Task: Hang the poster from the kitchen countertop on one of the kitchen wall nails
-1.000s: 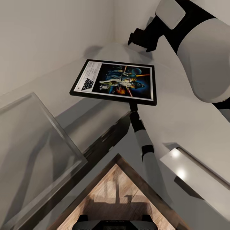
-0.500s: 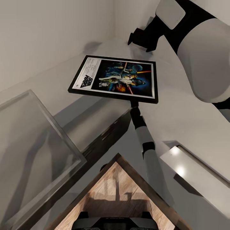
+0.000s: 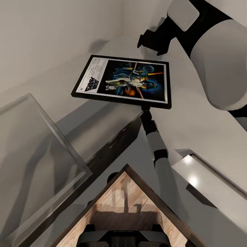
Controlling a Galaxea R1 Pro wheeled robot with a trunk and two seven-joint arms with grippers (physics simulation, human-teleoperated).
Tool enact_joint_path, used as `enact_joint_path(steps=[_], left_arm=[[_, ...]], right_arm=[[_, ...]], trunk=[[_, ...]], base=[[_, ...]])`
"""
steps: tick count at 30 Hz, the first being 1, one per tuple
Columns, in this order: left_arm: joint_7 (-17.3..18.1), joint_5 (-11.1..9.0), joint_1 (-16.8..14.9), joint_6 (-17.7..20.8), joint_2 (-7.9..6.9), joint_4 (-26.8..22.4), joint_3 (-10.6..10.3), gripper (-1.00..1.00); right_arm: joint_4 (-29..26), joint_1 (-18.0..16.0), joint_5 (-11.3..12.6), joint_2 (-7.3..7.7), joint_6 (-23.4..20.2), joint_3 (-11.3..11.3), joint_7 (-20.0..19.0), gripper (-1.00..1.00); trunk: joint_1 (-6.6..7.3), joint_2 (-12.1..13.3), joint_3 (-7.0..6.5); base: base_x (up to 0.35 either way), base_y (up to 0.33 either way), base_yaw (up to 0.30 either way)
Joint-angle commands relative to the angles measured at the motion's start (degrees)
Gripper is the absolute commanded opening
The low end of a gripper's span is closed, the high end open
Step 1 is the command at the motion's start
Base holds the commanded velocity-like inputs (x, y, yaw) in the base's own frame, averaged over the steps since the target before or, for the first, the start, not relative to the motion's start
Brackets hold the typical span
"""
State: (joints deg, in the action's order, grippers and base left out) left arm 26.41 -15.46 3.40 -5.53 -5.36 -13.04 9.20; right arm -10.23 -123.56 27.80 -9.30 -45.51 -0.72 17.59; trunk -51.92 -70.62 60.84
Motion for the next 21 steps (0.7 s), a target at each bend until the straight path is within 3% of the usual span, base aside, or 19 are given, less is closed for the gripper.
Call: enact_joint_path(steps=[1, 21], left_arm=[[0.2, -0.2, 0.0, 0.0, 0.00, -0.1, 0.1, 1.00], [0.3, -0.2, 0.0, 0.1, 0.00, -0.1, 0.1, 1.00]], right_arm=[[-0.1, 0.0, 0.5, -0.02, -0.1, -0.1, 0.5, 1.00], [-1.3, 0.0, 0.5, -0.02, 0.0, -0.1, 0.4, 1.00]], trunk=[[0.00, 0.0, 0.09], [0.00, 0.0, 0.26]], base=[[0.000, 0.000, 0.000], [0.000, 0.000, 0.000]])
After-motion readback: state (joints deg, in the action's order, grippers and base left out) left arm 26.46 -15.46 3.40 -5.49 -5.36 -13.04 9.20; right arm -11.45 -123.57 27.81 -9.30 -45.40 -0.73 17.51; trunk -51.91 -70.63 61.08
